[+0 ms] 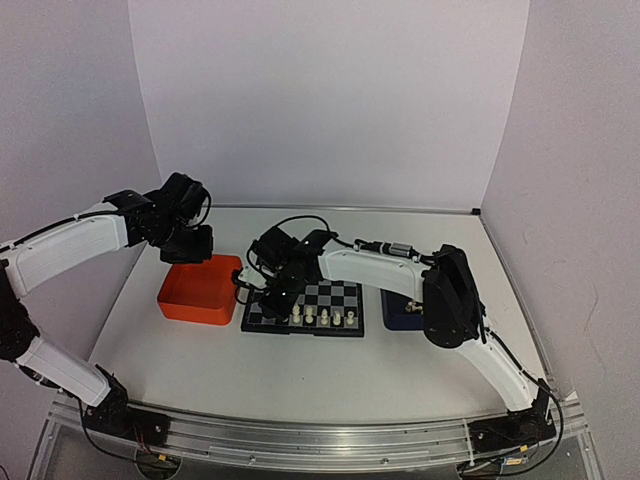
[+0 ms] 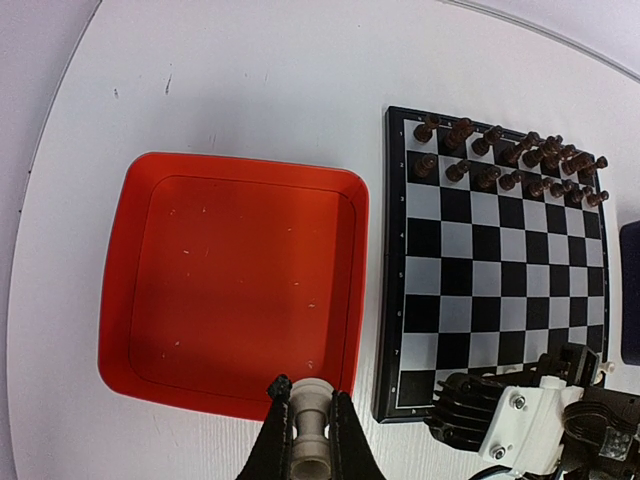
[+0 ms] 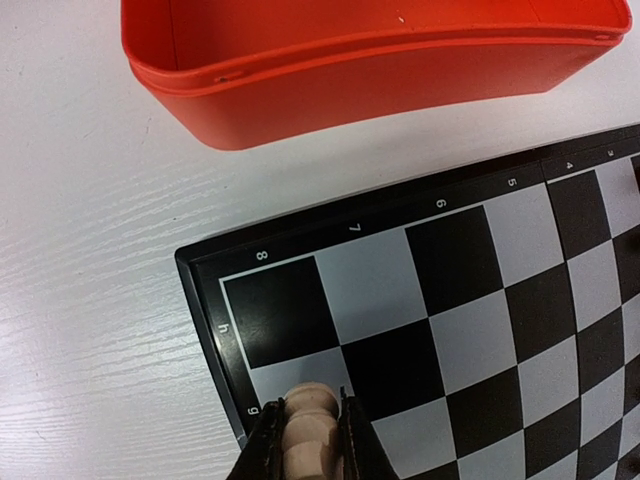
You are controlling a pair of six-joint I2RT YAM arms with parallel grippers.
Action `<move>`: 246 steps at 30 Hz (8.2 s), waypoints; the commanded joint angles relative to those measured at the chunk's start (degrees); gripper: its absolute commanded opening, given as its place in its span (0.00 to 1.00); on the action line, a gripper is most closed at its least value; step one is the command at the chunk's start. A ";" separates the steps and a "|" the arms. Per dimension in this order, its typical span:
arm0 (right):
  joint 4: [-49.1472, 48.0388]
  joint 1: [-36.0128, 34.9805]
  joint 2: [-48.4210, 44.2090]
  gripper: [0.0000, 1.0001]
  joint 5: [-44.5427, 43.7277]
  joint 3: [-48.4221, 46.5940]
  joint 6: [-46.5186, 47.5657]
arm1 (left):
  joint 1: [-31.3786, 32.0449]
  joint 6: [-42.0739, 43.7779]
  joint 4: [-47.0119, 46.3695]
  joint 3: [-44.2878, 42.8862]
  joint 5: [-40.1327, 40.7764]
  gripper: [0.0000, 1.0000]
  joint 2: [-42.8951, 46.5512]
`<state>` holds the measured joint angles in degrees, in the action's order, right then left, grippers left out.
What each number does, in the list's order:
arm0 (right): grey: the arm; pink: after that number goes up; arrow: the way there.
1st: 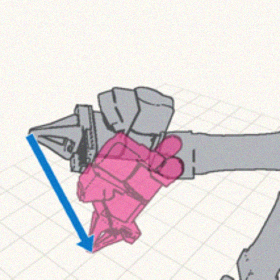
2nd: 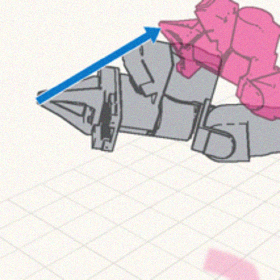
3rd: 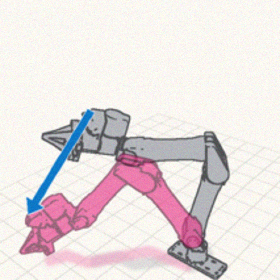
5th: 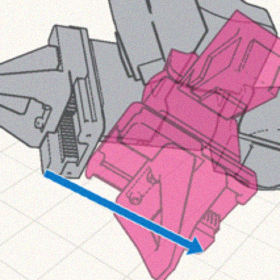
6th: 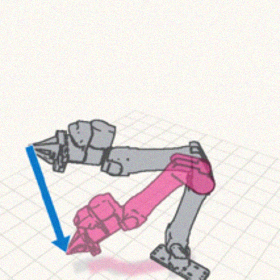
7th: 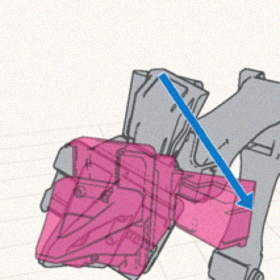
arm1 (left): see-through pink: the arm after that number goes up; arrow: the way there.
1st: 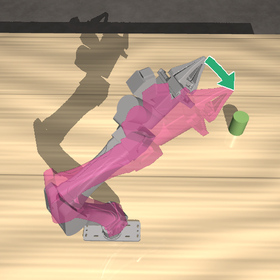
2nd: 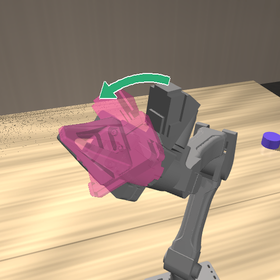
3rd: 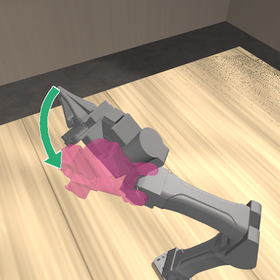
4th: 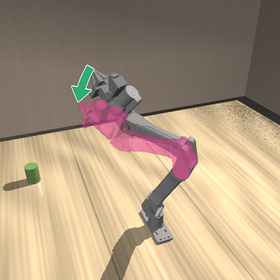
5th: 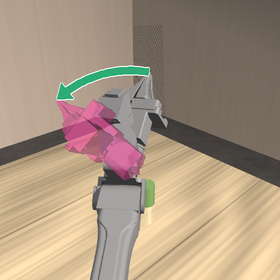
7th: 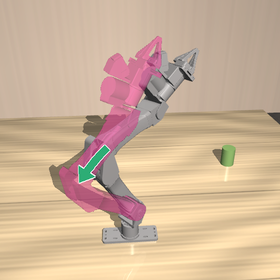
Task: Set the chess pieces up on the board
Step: Place the chess piece on the chessboard, then pick up the chess piece from the chessboard.
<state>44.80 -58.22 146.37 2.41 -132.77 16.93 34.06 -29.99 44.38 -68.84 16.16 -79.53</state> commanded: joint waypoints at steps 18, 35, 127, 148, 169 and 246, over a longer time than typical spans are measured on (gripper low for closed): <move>0.69 -0.12 1.38 0.30 1.26 -3.28 1.07 | -0.63 2.37 -1.98 -0.92 -0.60 0.00 -0.16; 0.59 -0.09 -0.23 0.25 3.17 -3.45 1.04 | -0.73 2.91 -2.74 -0.75 -1.61 0.00 -0.48; -23.27 15.21 -65.97 0.95 -51.25 65.53 -29.25 | 7.33 -3.19 3.62 -7.68 -17.69 0.00 -27.30; -23.37 15.84 -67.08 0.95 -53.67 67.36 -30.20 | 7.84 -3.21 3.45 -10.04 -17.66 0.00 -30.26; -23.36 16.16 -68.54 0.95 -53.92 68.36 -29.85 | 8.04 -3.95 2.16 -11.13 -14.76 0.00 -31.76; -23.38 16.27 -75.90 0.95 -54.07 74.31 -29.23 | 8.71 -3.25 4.96 -16.21 -22.39 0.38 -28.40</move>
<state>22.76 -42.13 72.02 -51.13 -59.08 -12.62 42.48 -33.06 48.08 -82.50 -7.37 -106.42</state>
